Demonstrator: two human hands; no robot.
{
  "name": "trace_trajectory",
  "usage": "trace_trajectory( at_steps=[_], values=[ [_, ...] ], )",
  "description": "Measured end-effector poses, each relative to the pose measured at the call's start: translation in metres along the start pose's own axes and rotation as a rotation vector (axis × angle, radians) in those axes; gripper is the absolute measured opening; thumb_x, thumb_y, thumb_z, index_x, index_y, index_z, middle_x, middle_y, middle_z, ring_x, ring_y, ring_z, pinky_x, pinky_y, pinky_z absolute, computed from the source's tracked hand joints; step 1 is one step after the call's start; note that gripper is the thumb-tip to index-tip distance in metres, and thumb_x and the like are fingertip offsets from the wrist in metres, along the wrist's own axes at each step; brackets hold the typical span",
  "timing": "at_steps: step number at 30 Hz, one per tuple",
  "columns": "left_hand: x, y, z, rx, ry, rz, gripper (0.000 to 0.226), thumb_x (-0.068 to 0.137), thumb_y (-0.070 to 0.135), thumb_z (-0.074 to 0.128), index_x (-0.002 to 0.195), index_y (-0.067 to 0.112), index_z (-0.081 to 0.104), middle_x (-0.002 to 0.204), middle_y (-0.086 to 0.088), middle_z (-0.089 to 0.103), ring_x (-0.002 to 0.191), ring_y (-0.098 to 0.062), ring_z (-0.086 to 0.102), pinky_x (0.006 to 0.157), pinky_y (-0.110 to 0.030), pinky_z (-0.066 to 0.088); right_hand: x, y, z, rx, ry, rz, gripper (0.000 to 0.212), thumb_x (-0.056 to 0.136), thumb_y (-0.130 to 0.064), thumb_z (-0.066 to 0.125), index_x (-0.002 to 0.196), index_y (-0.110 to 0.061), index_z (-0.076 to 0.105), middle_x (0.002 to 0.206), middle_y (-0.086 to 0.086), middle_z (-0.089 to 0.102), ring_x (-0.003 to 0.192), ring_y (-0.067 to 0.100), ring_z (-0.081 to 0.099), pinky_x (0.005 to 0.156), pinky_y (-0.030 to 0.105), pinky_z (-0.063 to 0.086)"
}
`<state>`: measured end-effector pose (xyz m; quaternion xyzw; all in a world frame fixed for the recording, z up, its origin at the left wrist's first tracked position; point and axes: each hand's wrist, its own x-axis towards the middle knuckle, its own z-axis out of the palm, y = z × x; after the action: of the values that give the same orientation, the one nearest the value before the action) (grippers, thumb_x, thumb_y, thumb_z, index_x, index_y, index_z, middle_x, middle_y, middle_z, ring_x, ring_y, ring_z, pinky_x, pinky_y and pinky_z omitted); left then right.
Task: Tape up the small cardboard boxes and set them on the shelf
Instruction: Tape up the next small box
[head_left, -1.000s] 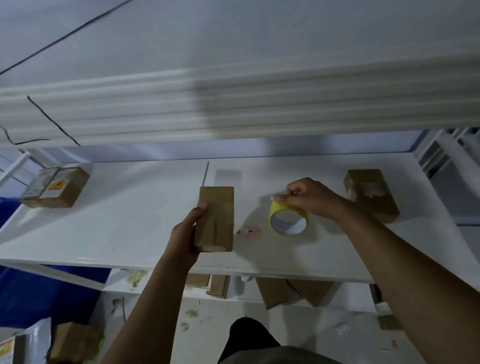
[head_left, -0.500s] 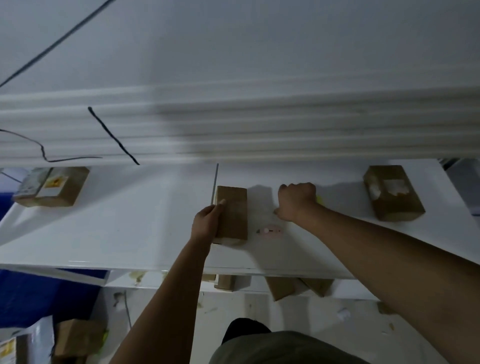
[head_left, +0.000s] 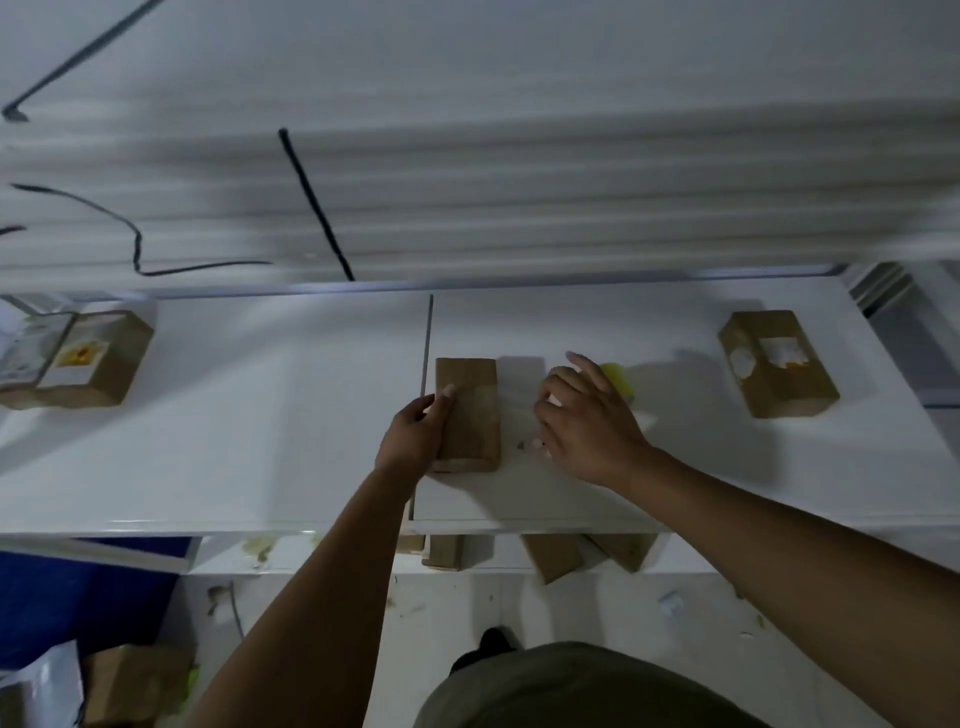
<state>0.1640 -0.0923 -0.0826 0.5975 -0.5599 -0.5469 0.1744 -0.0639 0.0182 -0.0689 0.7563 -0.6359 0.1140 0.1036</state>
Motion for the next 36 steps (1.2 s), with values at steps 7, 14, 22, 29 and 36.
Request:
trace_trajectory(
  at_steps=[7, 14, 22, 29, 36],
  values=[
    [-0.002, 0.0, -0.003, 0.036, -0.001, 0.025, 0.103, 0.067, 0.098, 0.046, 0.14, 0.028, 0.068, 0.126, 0.0, 0.075, 0.113, -0.023, 0.071, 0.104, -0.05, 0.058, -0.02, -0.017, 0.013, -0.111, -0.078, 0.089, 0.023, 0.092, -0.033, 0.061, 0.079, -0.021, 0.075, 0.09, 0.001, 0.062, 0.104, 0.03, 0.057, 0.105, 0.048, 0.033],
    [-0.003, -0.001, -0.001, 0.053, 0.0, 0.014, 0.096, 0.076, 0.094, 0.046, 0.144, 0.028, 0.063, 0.127, -0.001, 0.075, 0.115, -0.025, 0.071, 0.105, -0.052, 0.057, -0.014, -0.026, 0.01, -0.119, -0.056, 0.123, 0.013, 0.09, -0.024, 0.065, 0.098, -0.014, 0.065, 0.104, 0.008, 0.061, 0.109, 0.034, 0.057, 0.107, 0.055, 0.034],
    [0.001, -0.004, 0.002, 0.12, -0.005, 0.016, 0.085, 0.091, 0.087, 0.042, 0.148, 0.027, 0.06, 0.134, -0.003, 0.072, 0.119, -0.029, 0.068, 0.106, -0.054, 0.056, 0.04, -0.041, -0.01, 0.423, 0.085, 0.497, 0.024, 0.1, -0.027, 0.064, 0.092, -0.01, 0.049, 0.065, 0.008, 0.059, 0.055, 0.026, 0.056, 0.047, 0.035, 0.041],
    [0.0, -0.005, 0.002, 0.127, 0.001, 0.029, 0.091, 0.084, 0.092, 0.037, 0.146, 0.03, 0.061, 0.131, -0.001, 0.073, 0.118, -0.027, 0.069, 0.105, -0.053, 0.056, 0.029, -0.036, 0.013, 0.538, -0.031, 0.732, 0.021, 0.101, -0.019, 0.059, 0.087, -0.006, 0.05, 0.07, 0.017, 0.061, 0.063, 0.035, 0.063, 0.053, 0.047, 0.052],
    [-0.001, -0.006, 0.003, 0.147, 0.021, 0.031, 0.086, 0.088, 0.091, 0.035, 0.145, 0.032, 0.061, 0.128, 0.001, 0.073, 0.116, -0.026, 0.069, 0.103, -0.051, 0.056, 0.032, -0.044, 0.016, 0.573, -0.05, 0.711, 0.023, 0.103, -0.018, 0.057, 0.088, -0.004, 0.046, 0.069, 0.021, 0.059, 0.062, 0.037, 0.062, 0.054, 0.043, 0.045]
  ],
)
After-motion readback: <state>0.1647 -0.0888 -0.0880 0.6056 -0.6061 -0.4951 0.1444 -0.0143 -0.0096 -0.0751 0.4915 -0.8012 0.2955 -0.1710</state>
